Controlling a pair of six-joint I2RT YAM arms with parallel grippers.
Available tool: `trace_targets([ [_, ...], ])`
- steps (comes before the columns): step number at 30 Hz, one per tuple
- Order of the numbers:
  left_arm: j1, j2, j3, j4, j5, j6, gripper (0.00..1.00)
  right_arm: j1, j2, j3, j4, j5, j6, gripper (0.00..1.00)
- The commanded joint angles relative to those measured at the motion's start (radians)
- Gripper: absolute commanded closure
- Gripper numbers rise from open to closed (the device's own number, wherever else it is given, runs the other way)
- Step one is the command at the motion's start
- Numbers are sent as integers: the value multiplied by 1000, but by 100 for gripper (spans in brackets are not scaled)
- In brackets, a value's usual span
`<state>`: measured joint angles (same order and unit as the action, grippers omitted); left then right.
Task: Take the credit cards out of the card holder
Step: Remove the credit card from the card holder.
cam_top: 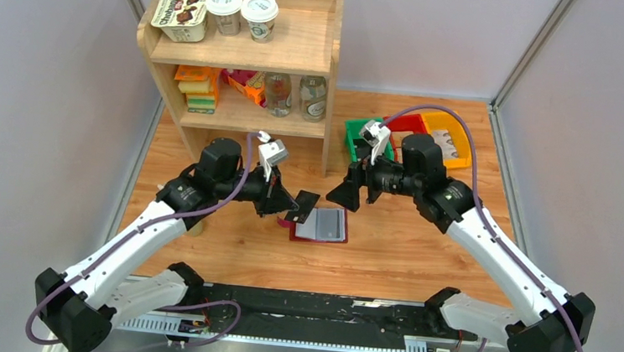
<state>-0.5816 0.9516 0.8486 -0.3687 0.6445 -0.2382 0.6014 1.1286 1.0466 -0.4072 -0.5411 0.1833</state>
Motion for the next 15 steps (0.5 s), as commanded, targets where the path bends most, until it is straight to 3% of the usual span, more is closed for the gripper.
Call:
trace_targets([
  [1,3,39,92,-95,182,214,99,0,-21,64,-76,-169,-102,16],
  [10,2,185,245,-180,360,323,100,32,42,95,-42,-333,-125,22],
  [13,2,208,276,-188,385,342,100,44,56,98,-29,-358,-134,33],
  [15,2,217,291,-199,391,365,100,44,60,96,-12,-364,-125,47],
])
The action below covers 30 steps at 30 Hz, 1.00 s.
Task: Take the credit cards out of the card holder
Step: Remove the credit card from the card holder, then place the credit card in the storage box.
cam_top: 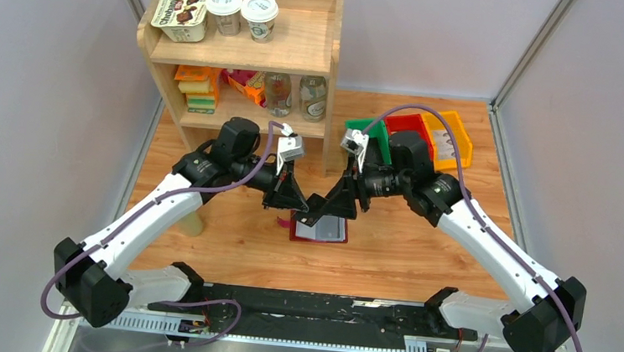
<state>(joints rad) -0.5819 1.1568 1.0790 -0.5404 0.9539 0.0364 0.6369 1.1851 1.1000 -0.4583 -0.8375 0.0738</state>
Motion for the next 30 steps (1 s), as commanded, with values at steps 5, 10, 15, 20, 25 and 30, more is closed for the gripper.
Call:
trace_targets([
  [5,2,11,78,-72,45,141,92,4,21,60,0,-14,-12,100],
  [10,4,-37,35,-24,-168,83,52,-46,16,43,-22,50,23,100],
  [15,4,-188,-83,43,-566,-53,34,-208,25,26,-75,213,96,100],
  [20,4,-385,-198,80,-968,-124,31,-390,83,55,-103,411,214,100],
  [25,4,-491,-290,65,-1130,-181,22,-473,227,126,-57,549,271,100],
  [30,4,-542,-330,54,-1170,-202,21,-479,434,251,-5,574,307,100],
])
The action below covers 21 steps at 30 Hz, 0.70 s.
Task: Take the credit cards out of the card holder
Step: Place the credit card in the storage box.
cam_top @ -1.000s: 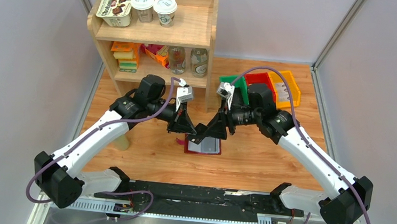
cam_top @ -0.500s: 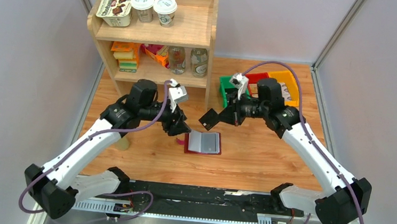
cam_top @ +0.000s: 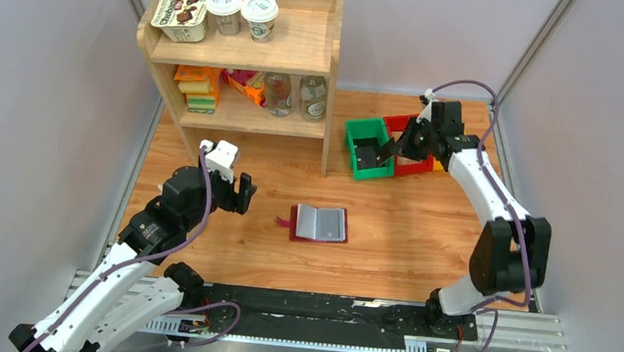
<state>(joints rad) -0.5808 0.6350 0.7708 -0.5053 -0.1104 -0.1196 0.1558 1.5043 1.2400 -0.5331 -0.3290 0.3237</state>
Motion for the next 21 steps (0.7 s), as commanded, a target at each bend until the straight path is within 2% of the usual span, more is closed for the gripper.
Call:
trace_targets([
  [1,2,-23,-27,17,-103,-48,21,-1,153,139,76,59,63,100],
  [10,2,-9,-65,71,15,-158,21,37,430,303,166,-18,126,100],
  [15,2,70,-68,142,139,-228,11,53,482,354,111,46,138,93],
  [21,1,208,-38,189,253,-301,11,53,393,348,18,220,124,56],
])
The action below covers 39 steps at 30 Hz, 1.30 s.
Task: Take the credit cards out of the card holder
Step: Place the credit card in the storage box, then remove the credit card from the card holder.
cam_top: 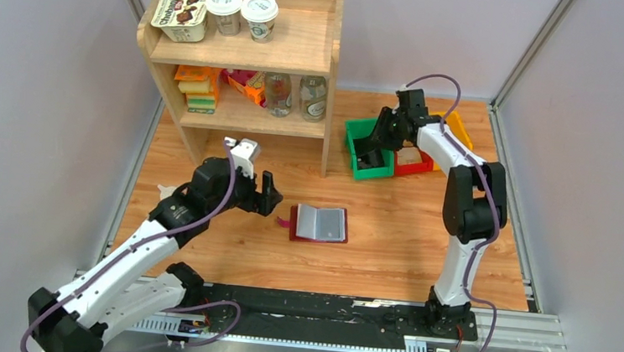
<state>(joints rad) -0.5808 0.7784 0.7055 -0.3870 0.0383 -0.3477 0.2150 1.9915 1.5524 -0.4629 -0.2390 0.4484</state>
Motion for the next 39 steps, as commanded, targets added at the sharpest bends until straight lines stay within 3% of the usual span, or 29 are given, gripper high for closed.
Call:
trace_targets([
  [1,1,79,31,74,110,-82,11,-6,-117,26,-60,148,-4,49],
  [3,1,120,41,65,110,-96,11,-5,-177,0,-72,168,-11,38],
  [6,1,197,64,40,92,-120,11,9,-287,-69,-82,171,-25,31],
  [13,-1,355,80,71,147,-180,11,118,-597,-363,-11,115,16,24],
  [20,-2,504,95,125,184,-235,11,302,-779,-638,75,130,160,22],
  [24,-7,571,74,181,209,-283,11,400,-792,-732,125,182,229,23],
  [29,-19,634,37,218,198,-327,15,497,-718,-779,171,211,269,32],
  [36,-42,674,-35,301,192,-404,41,552,-622,-781,211,237,262,36],
  [39,-50,685,-61,324,190,-430,45,557,-593,-782,228,234,254,37],
])
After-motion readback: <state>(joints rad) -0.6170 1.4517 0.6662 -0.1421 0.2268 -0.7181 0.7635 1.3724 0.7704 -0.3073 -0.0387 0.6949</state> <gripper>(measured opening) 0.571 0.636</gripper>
